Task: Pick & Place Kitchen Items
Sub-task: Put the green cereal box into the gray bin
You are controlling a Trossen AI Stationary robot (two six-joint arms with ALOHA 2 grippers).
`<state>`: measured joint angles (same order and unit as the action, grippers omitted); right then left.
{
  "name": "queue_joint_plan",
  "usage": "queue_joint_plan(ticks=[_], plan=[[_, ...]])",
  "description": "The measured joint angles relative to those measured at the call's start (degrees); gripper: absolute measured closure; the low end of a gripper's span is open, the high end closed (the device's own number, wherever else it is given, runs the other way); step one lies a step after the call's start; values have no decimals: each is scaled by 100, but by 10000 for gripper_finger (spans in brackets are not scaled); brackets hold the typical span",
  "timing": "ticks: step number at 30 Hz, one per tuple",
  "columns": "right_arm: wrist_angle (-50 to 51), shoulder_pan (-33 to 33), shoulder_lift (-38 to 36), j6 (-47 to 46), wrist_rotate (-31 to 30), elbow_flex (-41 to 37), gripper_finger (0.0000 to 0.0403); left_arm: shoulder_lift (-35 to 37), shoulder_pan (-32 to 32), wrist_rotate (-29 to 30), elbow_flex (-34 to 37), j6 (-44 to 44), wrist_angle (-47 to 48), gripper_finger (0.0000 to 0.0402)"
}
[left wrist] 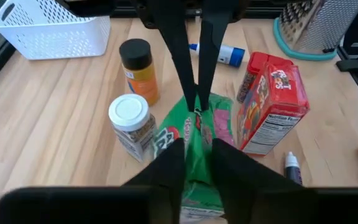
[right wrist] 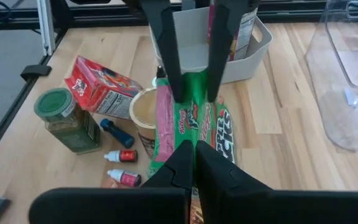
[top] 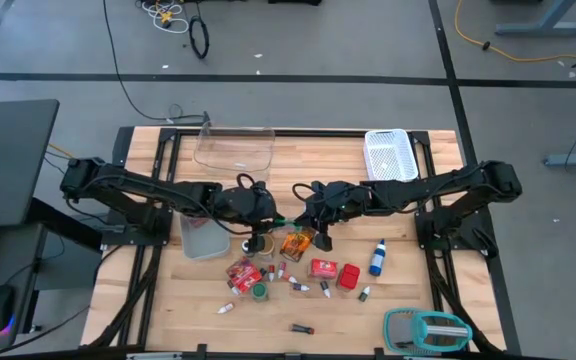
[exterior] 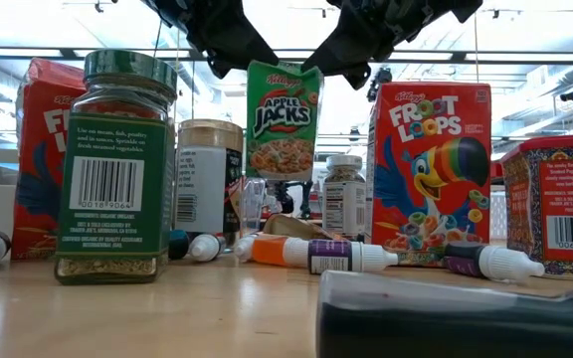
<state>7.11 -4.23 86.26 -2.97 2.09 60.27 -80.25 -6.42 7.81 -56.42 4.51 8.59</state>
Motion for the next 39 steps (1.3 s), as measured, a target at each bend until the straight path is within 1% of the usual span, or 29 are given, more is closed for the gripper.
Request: queue_joint_plan(ticks=[4, 7, 13, 20, 23, 26, 32, 34, 36, 39], plan=[[-5, 7, 0, 186, -6, 0, 383, 0, 1, 0, 0, 0, 15, 369], [-37, 5, -2, 215, -6, 0, 377, 0, 0, -6, 7, 0, 28, 385], [-52, 5, -11, 352, -9, 0, 348, -2, 0, 37, 7, 112, 34, 386], [-251, 0, -11, 411, -7, 0, 286, 90, 2, 99, 15, 260, 62, 392], [-336, 4, -17, 546, -27, 4, 258, 164, 0, 292, 9, 361, 157, 388], [-485, 3, -15, 713, -140, 4, 235, 325, 0, 445, 9, 391, 431, 389], [-595, -2, -24, 840, -913, 11, 200, 896, 4, 691, 15, 605, 930, 392], [-551, -2, -9, 844, -1015, 7, 192, 1132, 2, 801, -9, 709, 1058, 388], [-586, 0, -14, 843, -1027, 7, 185, 1400, 2, 957, 7, 844, 1516, 389], [-558, 0, -11, 848, -1045, 4, 177, 1706, 2, 1088, 9, 1042, 1910, 393]])
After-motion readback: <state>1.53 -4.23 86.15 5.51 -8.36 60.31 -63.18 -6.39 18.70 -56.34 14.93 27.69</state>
